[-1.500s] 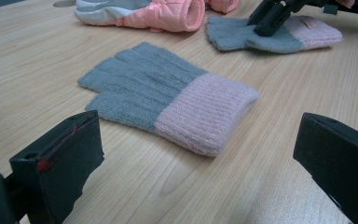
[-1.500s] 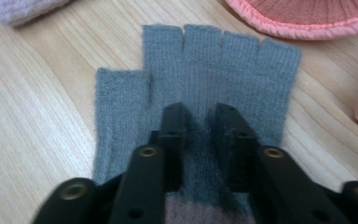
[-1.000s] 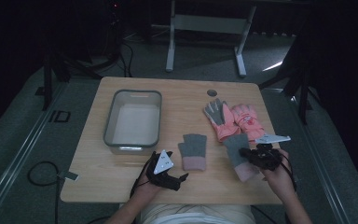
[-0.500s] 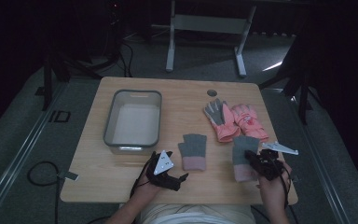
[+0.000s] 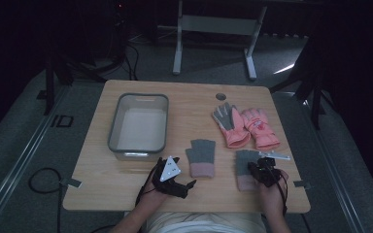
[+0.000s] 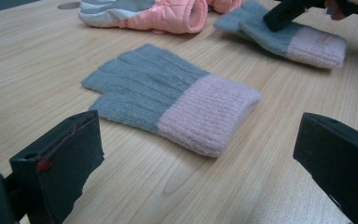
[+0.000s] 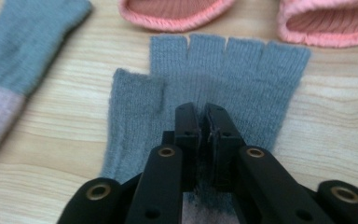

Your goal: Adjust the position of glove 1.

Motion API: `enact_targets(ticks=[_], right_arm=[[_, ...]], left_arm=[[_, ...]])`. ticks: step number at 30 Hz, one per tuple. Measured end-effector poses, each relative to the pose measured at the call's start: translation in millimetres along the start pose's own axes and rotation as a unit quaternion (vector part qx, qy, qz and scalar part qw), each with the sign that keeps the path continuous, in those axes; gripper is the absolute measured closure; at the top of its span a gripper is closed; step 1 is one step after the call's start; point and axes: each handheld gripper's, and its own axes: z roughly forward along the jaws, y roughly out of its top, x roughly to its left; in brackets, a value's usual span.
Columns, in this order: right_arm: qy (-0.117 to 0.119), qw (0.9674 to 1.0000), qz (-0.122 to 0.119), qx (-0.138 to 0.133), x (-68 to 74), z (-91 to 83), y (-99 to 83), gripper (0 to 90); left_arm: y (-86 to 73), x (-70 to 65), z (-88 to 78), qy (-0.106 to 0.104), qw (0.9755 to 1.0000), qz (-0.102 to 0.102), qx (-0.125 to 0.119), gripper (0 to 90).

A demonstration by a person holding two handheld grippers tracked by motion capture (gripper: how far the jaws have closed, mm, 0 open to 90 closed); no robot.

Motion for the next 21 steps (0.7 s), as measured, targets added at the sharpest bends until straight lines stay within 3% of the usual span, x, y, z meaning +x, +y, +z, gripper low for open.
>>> enact_targets(ticks=[3,5,6,10,13,17,21], right_arm=[[0.002,1.0,0.0,0.007,-2.6,6.7,-2.4,71.4],[0.003,1.0,-0.004,0.005,-2.5,7.5,-2.9,69.5],[0.0,0.9998,-0.018,0.004,-2.5,8.1,-3.3,66.0],[-0.003,0.9996,-0.029,0.0,-2.7,9.3,-3.8,62.3],[-0.004,0.9984,-0.056,-0.001,-0.2,10.7,-4.0,55.0],[0.014,0.9988,-0.048,0.002,-4.0,9.6,-3.1,51.9],[0.058,0.9943,-0.09,0.002,-15.9,1.3,5.7,57.4]], left_arm=[[-0.1,-0.1,-0.1,-0.001,1.0,0.001,-0.001,1.0],[-0.2,0.0,-0.2,-0.001,1.0,0.0,-0.002,1.0],[-0.2,0.1,-0.2,-0.002,1.0,0.0,-0.002,1.0],[-0.1,0.0,-0.1,-0.002,1.0,0.0,-0.001,1.0],[-0.1,0.0,-0.2,-0.002,1.0,0.0,-0.002,1.0],[-0.1,0.2,-0.2,-0.002,1.0,0.0,-0.001,1.0],[-0.1,0.1,-0.2,-0.002,1.0,-0.001,-0.002,1.0]])
